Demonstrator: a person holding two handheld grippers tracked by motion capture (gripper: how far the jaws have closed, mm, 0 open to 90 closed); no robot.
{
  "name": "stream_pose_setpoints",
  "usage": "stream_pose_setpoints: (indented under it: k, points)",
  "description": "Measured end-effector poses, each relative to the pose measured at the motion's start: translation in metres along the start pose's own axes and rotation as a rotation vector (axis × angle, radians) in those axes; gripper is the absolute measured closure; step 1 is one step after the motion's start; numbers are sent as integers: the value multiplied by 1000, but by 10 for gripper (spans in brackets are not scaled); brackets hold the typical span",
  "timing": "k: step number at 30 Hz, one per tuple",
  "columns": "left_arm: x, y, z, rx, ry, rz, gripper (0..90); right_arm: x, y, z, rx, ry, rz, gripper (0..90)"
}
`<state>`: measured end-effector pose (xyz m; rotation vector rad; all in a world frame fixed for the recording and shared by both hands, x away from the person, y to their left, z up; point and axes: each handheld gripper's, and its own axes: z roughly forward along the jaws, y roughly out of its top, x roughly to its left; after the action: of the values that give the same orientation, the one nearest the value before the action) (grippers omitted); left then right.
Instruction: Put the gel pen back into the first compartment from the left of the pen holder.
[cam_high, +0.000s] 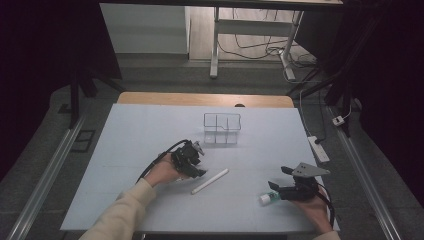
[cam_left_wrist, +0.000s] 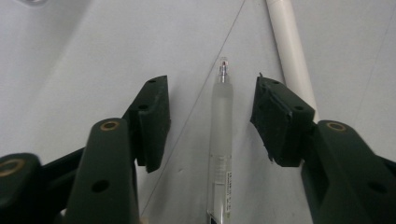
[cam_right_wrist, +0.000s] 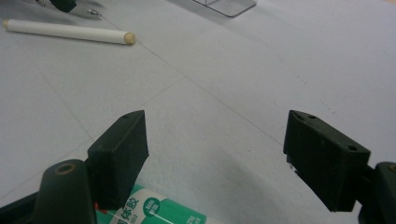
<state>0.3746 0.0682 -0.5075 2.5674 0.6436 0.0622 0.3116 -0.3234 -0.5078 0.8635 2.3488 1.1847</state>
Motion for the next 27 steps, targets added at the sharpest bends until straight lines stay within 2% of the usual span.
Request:
stream_pose_setpoints:
  k: [8,13,15,20,22,27]
  points:
    - [0,1,6,22,-13,17,540,0,0,0,2,-2,0,215]
    - [-1,2,7,30,3,30,580,0,0,1,3,4,2,215]
    - [-2,3,7,35,25,43,623,0,0,1,4,5,1,215]
    - [-10,7,8,62,34,99,746,0,0,1,3,3,1,215]
    - [-13,8,8,73,39,106,791,0,0,1,3,3,2,215]
    - [-12,8,8,73,35,124,800,0,0,1,5,0,1,215]
